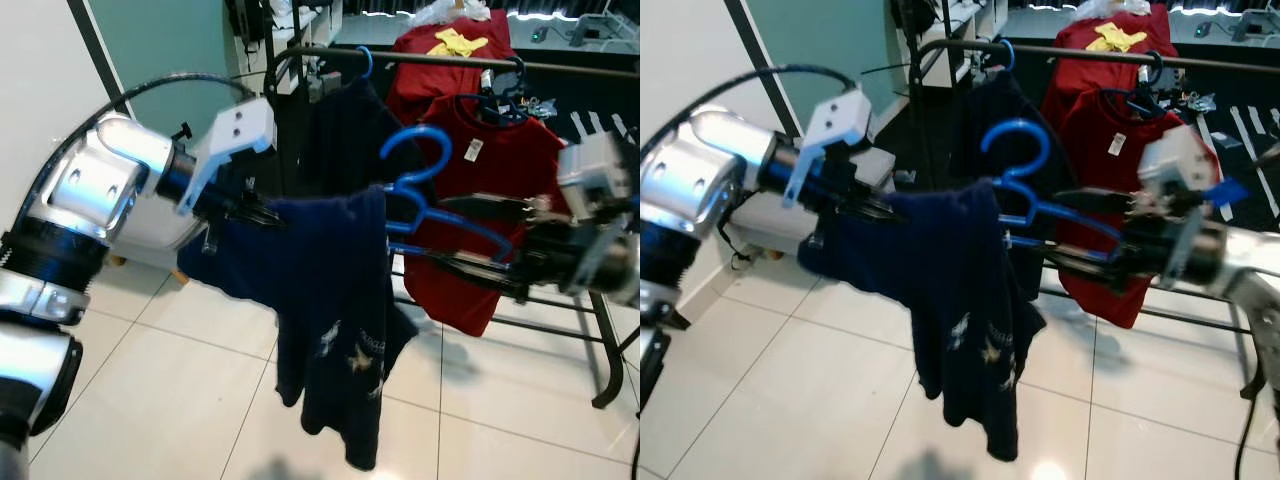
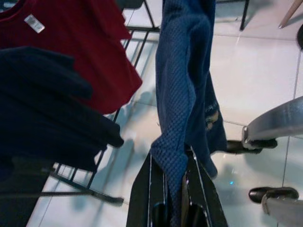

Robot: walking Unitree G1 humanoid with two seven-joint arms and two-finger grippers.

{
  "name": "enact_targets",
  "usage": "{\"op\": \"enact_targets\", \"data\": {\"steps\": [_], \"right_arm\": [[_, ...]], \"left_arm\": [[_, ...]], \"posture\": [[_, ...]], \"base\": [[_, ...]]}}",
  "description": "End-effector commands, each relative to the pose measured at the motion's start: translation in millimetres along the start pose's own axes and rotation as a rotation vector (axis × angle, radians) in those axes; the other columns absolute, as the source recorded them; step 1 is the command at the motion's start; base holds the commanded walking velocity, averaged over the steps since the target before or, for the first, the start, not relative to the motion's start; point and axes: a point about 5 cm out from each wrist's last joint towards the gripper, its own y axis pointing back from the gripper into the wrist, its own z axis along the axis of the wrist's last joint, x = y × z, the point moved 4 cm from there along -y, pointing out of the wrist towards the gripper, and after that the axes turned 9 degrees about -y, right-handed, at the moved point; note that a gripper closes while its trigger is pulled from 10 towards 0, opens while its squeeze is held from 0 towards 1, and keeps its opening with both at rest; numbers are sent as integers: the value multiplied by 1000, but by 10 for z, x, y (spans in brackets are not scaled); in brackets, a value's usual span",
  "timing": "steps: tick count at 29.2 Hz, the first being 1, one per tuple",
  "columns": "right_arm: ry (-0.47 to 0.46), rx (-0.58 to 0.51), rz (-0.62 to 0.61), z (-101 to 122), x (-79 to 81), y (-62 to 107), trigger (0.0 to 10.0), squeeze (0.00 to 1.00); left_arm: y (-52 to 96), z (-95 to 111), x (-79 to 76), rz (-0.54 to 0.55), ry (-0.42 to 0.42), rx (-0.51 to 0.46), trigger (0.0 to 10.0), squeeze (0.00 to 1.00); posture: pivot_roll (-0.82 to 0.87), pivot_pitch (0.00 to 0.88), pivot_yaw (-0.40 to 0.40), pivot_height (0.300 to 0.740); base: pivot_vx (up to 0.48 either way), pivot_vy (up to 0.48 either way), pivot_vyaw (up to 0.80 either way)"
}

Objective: Hang hanger

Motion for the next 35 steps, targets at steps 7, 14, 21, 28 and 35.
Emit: {"op": "enact_targets", "data": {"steps": [7, 14, 21, 28, 35], "right_arm": [[-53, -191, -115, 119, -11, 377, 10000, 800], [-218, -298, -135, -84, 53, 756, 10000, 0], [-358, -257, -234, -516, 14, 960, 10000, 0], [-473, -96, -296, -1012, 73, 915, 10000, 0], [-502, -20, -196, -1100, 232, 702, 10000, 0]], "left_arm": [[273, 126, 216, 104, -78, -8, 0, 0], [415, 340, 332, 165, -167, -103, 0, 0], [518, 627, 426, 217, -257, -238, 2118, 0], [626, 903, 435, 215, -359, -366, 10000, 0], [611, 944, 411, 195, -382, -397, 10000, 0]], "posture": [[16, 73, 89, 740], [12, 73, 85, 740], [14, 70, 84, 740], [10, 67, 88, 740], [9, 67, 89, 740]], "base": [[0, 0, 0], [0, 0, 0], [0, 0, 0], [0, 0, 0], [0, 0, 0]]}}
